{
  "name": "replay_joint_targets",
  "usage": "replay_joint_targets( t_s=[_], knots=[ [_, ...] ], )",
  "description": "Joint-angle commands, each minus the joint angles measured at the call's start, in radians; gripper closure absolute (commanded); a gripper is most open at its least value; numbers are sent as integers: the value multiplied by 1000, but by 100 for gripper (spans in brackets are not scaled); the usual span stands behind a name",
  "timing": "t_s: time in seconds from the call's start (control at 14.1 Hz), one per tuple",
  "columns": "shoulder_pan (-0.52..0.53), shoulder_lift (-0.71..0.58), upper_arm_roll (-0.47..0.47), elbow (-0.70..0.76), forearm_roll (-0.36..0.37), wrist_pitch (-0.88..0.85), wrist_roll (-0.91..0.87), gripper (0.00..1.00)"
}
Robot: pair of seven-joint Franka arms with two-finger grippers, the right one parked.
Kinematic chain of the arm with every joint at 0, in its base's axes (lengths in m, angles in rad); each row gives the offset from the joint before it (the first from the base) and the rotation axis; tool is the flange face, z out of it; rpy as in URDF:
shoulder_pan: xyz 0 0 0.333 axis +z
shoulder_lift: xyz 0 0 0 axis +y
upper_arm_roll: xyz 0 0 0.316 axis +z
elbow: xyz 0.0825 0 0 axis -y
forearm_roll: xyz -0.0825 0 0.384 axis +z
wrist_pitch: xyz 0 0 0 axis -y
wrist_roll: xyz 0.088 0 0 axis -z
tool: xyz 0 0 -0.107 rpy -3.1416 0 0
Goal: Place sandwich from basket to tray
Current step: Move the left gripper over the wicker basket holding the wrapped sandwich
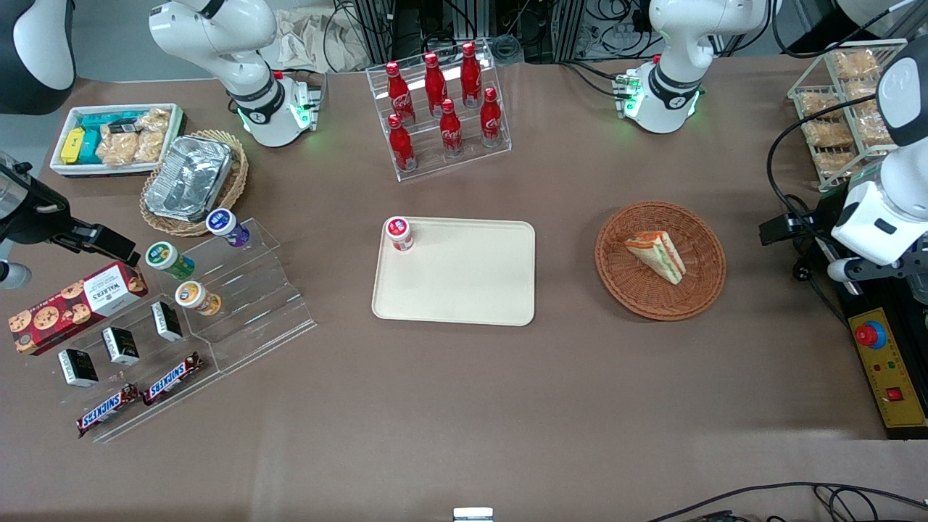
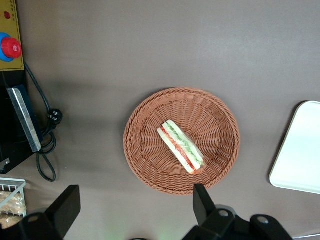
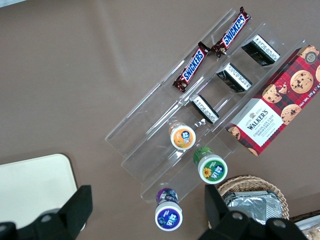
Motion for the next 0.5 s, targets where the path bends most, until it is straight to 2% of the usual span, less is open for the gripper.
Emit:
replay_joint_targets(
  t_s=[0.0, 0.43],
  knots=[
    [-4, -8, 2, 2, -8, 1, -11, 0],
    [-21, -18, 2, 8, -5, -2, -11, 0]
  ],
)
